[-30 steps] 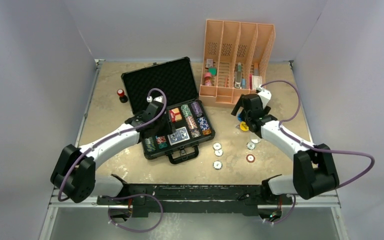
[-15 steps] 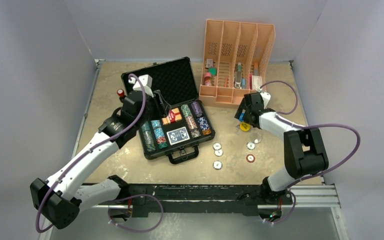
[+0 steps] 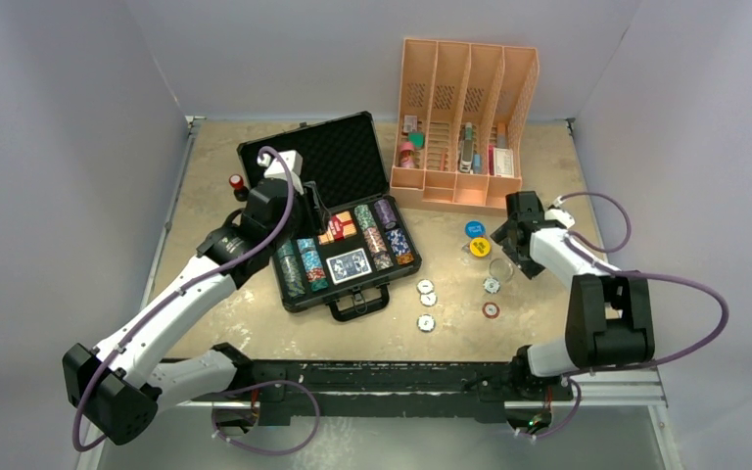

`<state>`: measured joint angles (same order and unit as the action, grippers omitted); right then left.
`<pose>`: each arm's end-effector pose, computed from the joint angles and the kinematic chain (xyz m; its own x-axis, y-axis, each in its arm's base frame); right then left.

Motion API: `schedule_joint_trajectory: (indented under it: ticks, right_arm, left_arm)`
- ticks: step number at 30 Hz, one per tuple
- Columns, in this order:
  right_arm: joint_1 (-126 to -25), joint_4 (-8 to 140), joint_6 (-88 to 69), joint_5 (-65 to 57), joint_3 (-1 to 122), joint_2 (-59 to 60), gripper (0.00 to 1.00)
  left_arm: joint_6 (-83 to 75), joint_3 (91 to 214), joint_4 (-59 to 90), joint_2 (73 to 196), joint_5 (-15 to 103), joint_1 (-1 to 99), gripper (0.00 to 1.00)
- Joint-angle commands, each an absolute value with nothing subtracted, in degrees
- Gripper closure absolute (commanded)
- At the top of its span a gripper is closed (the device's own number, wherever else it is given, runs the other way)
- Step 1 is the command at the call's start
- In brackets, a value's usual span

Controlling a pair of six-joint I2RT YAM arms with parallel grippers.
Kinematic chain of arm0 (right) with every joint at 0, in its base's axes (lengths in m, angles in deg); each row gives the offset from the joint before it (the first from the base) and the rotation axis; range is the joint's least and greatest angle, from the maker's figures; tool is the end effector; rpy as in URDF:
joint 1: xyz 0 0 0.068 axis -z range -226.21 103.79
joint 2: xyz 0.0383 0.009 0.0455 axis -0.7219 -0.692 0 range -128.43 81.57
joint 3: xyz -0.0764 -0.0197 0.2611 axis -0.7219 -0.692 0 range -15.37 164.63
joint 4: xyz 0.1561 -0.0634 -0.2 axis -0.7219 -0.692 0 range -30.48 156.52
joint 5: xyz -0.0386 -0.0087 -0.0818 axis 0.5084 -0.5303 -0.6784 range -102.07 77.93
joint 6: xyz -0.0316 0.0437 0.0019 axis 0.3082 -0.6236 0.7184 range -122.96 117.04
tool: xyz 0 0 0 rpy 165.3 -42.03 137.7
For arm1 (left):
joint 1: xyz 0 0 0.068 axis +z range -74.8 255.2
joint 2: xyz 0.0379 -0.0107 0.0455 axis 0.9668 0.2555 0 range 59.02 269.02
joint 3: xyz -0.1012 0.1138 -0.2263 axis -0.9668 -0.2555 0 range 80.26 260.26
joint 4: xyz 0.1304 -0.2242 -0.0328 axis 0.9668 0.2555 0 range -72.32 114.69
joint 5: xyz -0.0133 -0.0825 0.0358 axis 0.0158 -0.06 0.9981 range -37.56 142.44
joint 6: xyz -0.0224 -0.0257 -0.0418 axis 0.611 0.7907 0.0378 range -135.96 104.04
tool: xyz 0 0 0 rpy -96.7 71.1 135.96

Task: Pack up texas hold em set

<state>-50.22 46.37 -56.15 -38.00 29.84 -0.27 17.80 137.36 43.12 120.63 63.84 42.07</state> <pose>0.2735 0.0036 0.1880 -0.3591 0.6965 -0.6213 0.7737 0.5945 0.2192 0.2030 -0.1241 0.3319 -0.5656 -0.2814 -0.7752 0.0940 0.9119 -0.3995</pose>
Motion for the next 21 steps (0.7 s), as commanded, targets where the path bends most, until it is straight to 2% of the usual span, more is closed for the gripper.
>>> schedule_joint_trajectory:
  ticks: [1, 10, 16, 21]
  right_arm:
    - [-50.19, 37.86, -63.63, -37.46, 30.44, -3.05, 0.1]
    - [-50.25, 38.42, -59.03, -32.46, 30.37, -6.92, 0.1]
    - [-51.45, 38.44, -56.89, -28.62, 30.48, -7.01, 0.18]
    - [-53.66, 38.36, -57.55, -25.8, 29.49, -5.54, 0.18]
  left_arm:
    - [16.21, 137.16, 42.12, 119.51, 65.01, 42.24, 0.56]
    - [16.38, 136.65, 41.95, 118.27, 65.45, 42.5, 0.56]
    - [16.47, 136.51, 42.11, 118.65, 65.4, 42.69, 0.56]
    - [16.49, 136.48, 42.12, 118.65, 65.45, 42.77, 0.56]
